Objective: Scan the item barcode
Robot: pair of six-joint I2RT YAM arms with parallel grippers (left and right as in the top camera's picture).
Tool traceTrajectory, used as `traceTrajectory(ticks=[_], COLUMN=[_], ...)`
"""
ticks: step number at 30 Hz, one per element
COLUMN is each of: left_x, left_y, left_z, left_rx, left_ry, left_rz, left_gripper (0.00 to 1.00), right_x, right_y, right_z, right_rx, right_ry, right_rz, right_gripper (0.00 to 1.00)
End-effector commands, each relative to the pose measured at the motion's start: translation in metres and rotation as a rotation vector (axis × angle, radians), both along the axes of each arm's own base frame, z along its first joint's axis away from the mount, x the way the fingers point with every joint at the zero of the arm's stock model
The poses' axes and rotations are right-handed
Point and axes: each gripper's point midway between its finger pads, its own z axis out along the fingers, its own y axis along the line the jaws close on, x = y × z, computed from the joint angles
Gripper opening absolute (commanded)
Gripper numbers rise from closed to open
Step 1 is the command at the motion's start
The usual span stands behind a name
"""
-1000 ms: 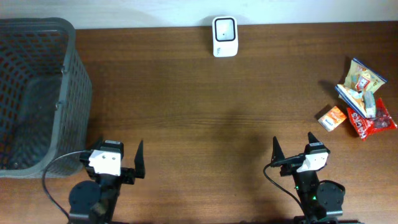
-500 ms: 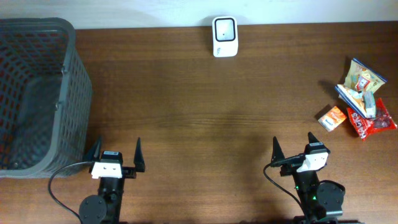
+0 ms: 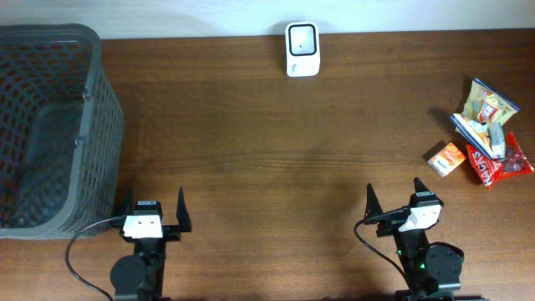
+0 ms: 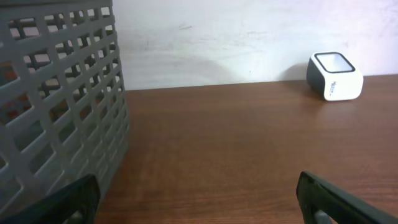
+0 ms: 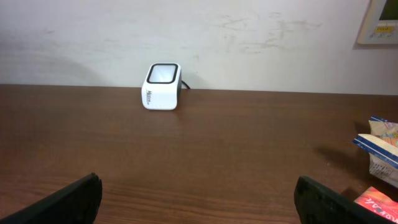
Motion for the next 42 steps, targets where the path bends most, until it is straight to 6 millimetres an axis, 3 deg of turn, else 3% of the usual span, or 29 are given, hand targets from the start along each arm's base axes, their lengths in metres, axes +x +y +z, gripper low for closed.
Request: traceTrajectory(ticks=[1,32,42], left_x=[-0.0004,-0.0003,-0.0003], left_y=[0.0054,0.0044,0.0044], left_z=[-0.0021,-0.0017,-0.0016], left_rx=[-0.089,-0.107,-0.107], left_ry=[-0.001,-0.003,-0.003], left_rz=[0.036,0.032,0.032], left_gripper=[0.99,0.99,0.99], right_x=[0.0003,0.0004,0.0007], right_y=[-0.0029,-0.0040,-0.0079], right_z=[-0.0031,-0.0031,-0.0039], right_rx=[-0.007,-0.009,-0.088], right_ry=[0.003,0.003,-0.001], right_rz=[-0.014,-0.020,-0.038], right_gripper=[0.98,0.98,0.98])
